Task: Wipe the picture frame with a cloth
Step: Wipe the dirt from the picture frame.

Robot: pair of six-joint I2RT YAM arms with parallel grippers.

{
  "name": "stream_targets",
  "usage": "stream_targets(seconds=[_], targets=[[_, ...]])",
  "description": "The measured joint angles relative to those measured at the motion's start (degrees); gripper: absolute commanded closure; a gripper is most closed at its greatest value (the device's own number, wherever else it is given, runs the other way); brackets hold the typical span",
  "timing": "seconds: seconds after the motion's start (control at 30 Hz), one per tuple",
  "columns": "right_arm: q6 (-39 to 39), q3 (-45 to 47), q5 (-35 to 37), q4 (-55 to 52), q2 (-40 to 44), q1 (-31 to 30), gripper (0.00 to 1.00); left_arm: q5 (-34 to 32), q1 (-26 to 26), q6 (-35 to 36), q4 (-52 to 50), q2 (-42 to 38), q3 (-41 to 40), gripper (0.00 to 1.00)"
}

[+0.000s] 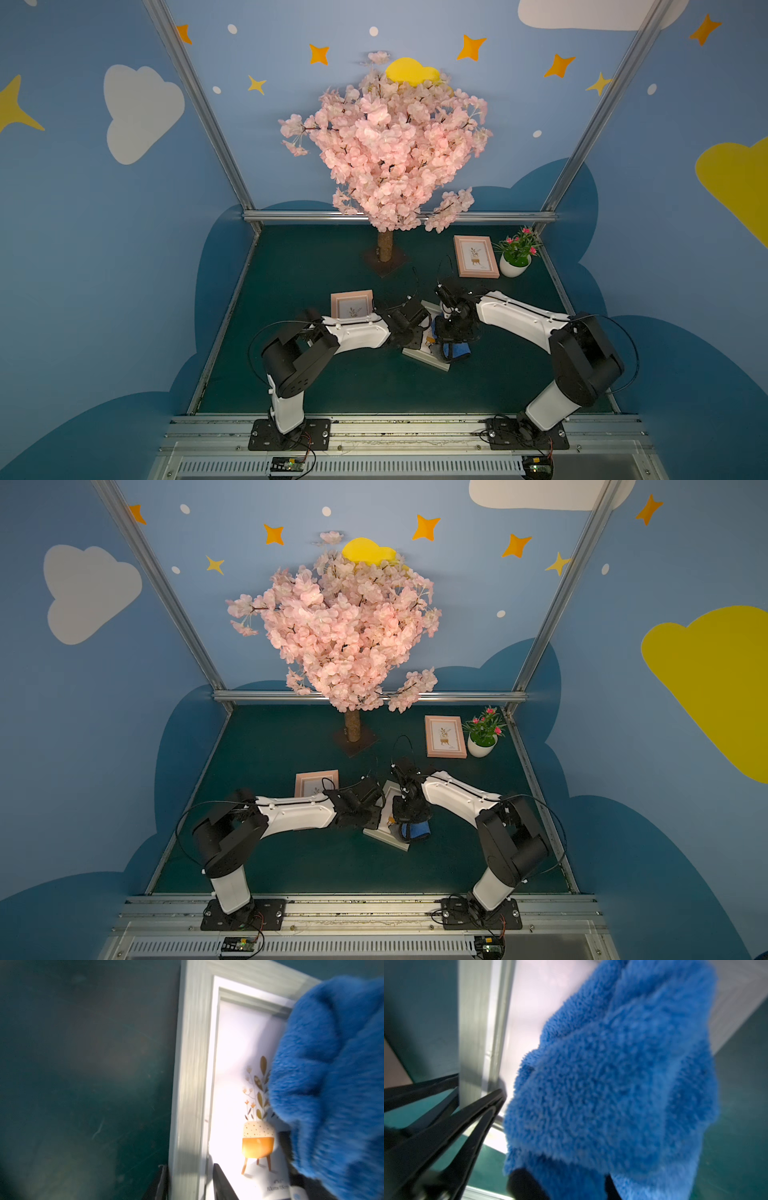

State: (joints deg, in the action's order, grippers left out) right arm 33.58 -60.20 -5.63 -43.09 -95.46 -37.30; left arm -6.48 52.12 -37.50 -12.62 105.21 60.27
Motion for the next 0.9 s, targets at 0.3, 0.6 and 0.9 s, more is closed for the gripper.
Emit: stream_targets(seconds=[0.3,0.6,0.9], targets=[[-3.02,-11.8,0.44,0.39,-11.41,3.43,1.0,-2.16,1.01,-3.76,2.78,-1.31,-2.78,0.74],[-3.89,-12.41,2.62,0.7,-11.65,-0.5,1.0,-4.81,1.7,-11.06,2.99,-2.58,-4.5,0.73],[-0.7,-0.09,1.29,0.92,-1.38,-3.85,1.0,-5.07,1.9,-12.15,4.35,-2.91,-5.4,0.73]])
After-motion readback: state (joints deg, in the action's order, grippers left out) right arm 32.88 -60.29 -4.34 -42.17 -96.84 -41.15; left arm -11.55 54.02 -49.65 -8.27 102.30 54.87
